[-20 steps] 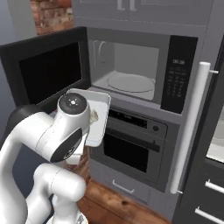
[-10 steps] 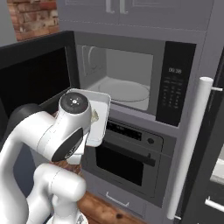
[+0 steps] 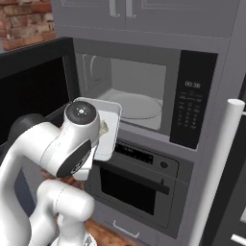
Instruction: Place the tupperware containing the shrimp and garlic meal in the microwave. Close the microwave door and press the start button to reheat the meal.
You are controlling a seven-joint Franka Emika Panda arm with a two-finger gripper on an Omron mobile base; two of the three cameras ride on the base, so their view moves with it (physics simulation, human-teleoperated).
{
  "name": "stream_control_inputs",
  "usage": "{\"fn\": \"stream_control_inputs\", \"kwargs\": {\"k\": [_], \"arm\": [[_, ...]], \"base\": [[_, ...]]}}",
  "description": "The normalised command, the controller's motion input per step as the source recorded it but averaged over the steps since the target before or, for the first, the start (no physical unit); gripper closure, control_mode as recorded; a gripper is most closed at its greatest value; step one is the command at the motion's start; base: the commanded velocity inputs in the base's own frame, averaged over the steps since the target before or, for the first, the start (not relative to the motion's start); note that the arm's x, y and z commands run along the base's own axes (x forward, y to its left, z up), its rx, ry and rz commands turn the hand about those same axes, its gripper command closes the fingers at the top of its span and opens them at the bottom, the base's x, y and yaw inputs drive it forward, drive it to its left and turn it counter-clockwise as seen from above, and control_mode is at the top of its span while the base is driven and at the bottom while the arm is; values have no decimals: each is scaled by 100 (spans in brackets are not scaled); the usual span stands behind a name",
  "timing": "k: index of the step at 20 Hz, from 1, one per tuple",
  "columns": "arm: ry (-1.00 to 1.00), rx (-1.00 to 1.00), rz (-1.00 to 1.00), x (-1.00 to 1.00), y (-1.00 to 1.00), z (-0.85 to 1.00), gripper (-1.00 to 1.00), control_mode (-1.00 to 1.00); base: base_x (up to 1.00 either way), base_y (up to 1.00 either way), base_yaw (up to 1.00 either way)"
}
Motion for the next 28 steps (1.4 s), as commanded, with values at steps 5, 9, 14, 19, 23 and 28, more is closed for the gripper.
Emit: {"fn": "stream_control_inputs", "kwargs": {"k": [5, 9, 14, 19, 23, 28], "arm": [[0, 0, -4, 15, 5, -3, 100, -100], [0, 0, -2, 21, 2, 0, 100, -100], [0, 0, -2, 25, 0, -2, 100, -100], [0, -1, -3, 34, 2, -9, 100, -100], [0, -1, -4, 45, 3, -8, 100, -100], [0, 0, -2, 52, 0, -1, 100, -100]], "base": [[11, 5, -3], [0, 0, 0], [0, 0, 0], [0, 0, 0], [0, 0, 0], [0, 0, 0]]}}
